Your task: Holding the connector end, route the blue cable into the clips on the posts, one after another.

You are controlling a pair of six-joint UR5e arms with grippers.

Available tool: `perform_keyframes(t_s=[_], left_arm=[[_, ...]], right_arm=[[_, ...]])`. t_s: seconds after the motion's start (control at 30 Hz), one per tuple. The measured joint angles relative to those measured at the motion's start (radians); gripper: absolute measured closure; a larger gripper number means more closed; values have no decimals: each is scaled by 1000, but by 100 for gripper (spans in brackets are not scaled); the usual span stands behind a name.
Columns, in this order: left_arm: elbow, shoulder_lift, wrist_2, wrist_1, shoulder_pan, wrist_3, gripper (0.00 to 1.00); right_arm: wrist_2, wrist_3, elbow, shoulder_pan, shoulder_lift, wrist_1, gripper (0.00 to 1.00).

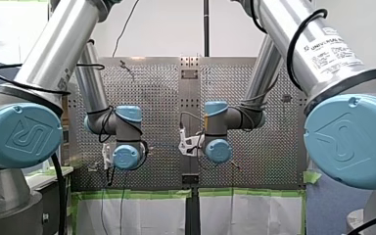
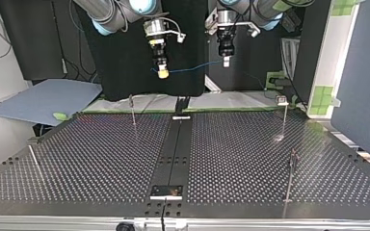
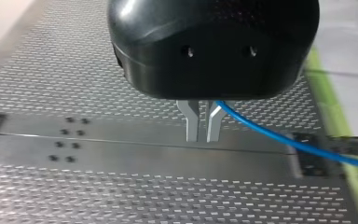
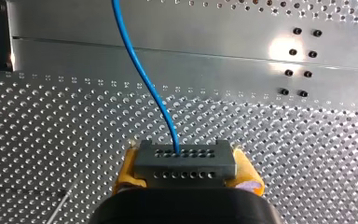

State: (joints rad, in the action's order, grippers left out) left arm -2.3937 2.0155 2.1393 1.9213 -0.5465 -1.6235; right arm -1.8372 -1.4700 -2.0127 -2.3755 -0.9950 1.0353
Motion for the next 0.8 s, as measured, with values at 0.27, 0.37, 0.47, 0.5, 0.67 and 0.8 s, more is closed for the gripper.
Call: perform_keyframes(t_s=[0.27,0.37,0.47,0.5,0.67,0.8], left_arm=[[0,34,-6,33,0,1,88],[0,35,-6,34,0,1,88],[0,36,-6,35,0,1,88],[0,36,-6,35,0,1,88],[0,36,-6,35,0,1,88],[0,36,-6,35,0,1,88]], right_arm=[[-9,6,6,-22,57,-62,100],[-10,6,7,-23,65,-78,100],[-10,6,7,-23,67,-84,100],[-10,6,7,-23,67,-84,100],[-10,6,7,-23,67,-86,100],[-10,6,7,-23,68,-86,100]])
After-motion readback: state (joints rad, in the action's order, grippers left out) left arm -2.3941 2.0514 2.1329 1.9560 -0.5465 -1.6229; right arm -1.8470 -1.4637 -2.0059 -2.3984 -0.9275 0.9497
